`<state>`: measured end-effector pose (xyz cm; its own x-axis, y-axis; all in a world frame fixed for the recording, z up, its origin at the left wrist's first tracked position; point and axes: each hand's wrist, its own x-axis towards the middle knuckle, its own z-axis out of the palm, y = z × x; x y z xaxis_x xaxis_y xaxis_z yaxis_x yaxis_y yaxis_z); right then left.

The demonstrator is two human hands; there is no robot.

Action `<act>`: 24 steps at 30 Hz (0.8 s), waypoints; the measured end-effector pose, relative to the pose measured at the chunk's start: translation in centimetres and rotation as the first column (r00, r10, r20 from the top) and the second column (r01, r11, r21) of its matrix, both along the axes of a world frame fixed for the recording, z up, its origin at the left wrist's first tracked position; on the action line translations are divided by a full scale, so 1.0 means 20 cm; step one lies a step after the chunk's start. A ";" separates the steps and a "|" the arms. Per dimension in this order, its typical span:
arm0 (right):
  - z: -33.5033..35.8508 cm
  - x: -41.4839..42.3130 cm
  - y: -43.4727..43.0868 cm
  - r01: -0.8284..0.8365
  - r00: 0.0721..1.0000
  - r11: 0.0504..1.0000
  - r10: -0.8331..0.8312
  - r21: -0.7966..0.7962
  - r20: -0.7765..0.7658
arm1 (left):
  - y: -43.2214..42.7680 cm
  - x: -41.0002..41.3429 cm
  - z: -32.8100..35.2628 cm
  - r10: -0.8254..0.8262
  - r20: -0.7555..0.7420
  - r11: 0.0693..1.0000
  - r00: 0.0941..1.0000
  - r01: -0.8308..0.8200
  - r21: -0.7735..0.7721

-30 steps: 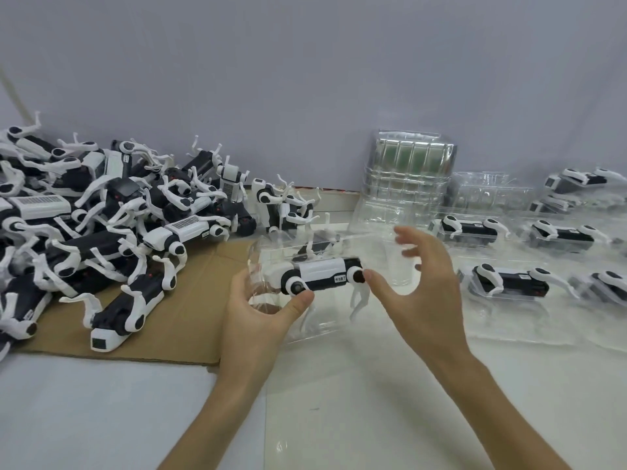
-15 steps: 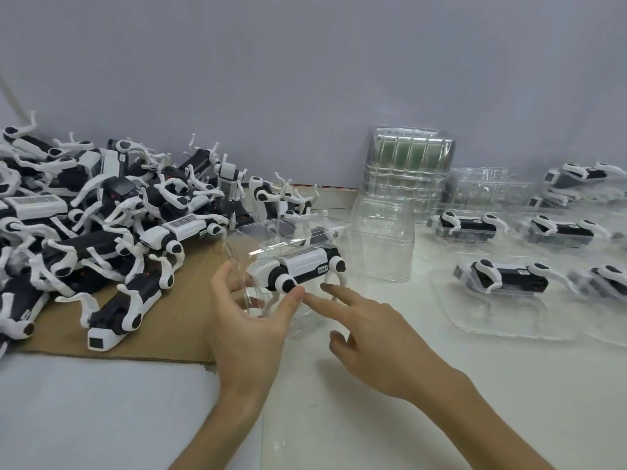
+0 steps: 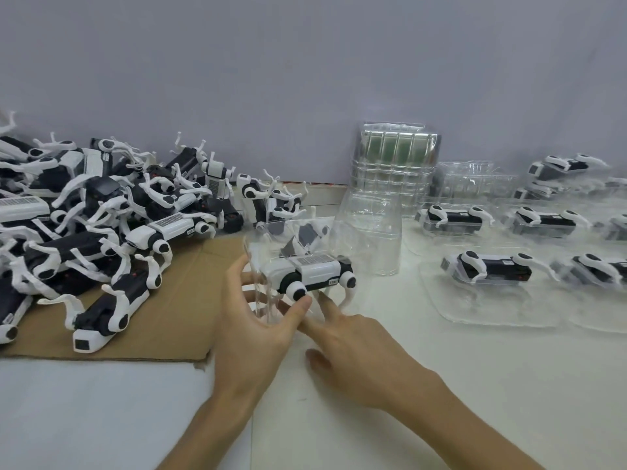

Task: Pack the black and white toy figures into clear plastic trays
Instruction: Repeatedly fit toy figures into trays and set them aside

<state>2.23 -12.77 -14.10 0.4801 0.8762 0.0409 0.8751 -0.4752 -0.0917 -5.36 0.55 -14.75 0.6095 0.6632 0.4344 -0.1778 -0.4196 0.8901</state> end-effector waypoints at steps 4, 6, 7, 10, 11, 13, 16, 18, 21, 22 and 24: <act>-0.02 -0.01 0.00 0.020 1.000 0.999 -0.020 0.049 0.007 | 0.02 0.01 0.00 0.020 0.027 0.999 0.999 -0.021 0.026; -0.01 -0.01 0.00 0.015 1.000 0.998 -0.016 0.056 0.013 | 0.02 0.01 0.00 0.047 0.024 0.997 0.999 -0.048 0.065; -0.01 0.00 0.00 0.010 1.000 0.998 -0.010 0.060 0.012 | 0.02 0.01 0.00 0.062 0.020 0.995 0.998 -0.064 0.081; 0.01 0.00 0.00 0.001 1.000 0.998 -0.002 0.068 0.019 | 0.03 0.01 0.01 0.099 0.024 0.992 0.995 -0.101 0.082; 0.01 0.00 0.01 -0.003 1.000 0.998 0.001 0.066 0.024 | 0.04 0.01 0.01 0.113 0.019 0.990 0.993 -0.115 0.084; 0.01 0.01 0.01 -0.003 1.000 0.998 0.001 0.070 0.030 | 0.04 0.01 0.01 0.142 0.007 0.985 0.990 -0.142 0.096; 0.03 0.02 0.01 -0.001 0.999 0.993 -0.004 0.117 0.037 | 0.06 0.00 0.03 0.195 0.028 0.974 0.980 -0.197 0.110; 0.04 0.03 0.00 -0.011 0.999 0.985 0.004 0.170 0.041 | 0.08 -0.01 0.04 0.243 0.040 0.963 0.969 -0.246 0.105; 0.07 0.04 -0.01 -0.049 0.997 0.948 0.028 0.314 0.071 | 0.12 -0.01 0.05 0.271 0.020 0.963 0.962 -0.270 -0.013; 0.09 0.03 -0.02 -0.056 0.997 0.924 0.028 0.379 0.078 | 0.13 -0.01 0.06 0.254 0.012 0.965 0.967 -0.252 -0.072; 0.10 0.04 -0.03 -0.058 0.996 0.859 0.013 0.509 0.093 | 0.16 0.00 0.05 0.195 -0.014 0.965 0.981 -0.194 -0.177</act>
<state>2.97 -13.29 -12.08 0.4238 0.7375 0.5258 0.9057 -0.3500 -0.2390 -5.33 3.75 -13.71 0.4599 0.8352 0.3016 -0.1113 -0.2827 0.9527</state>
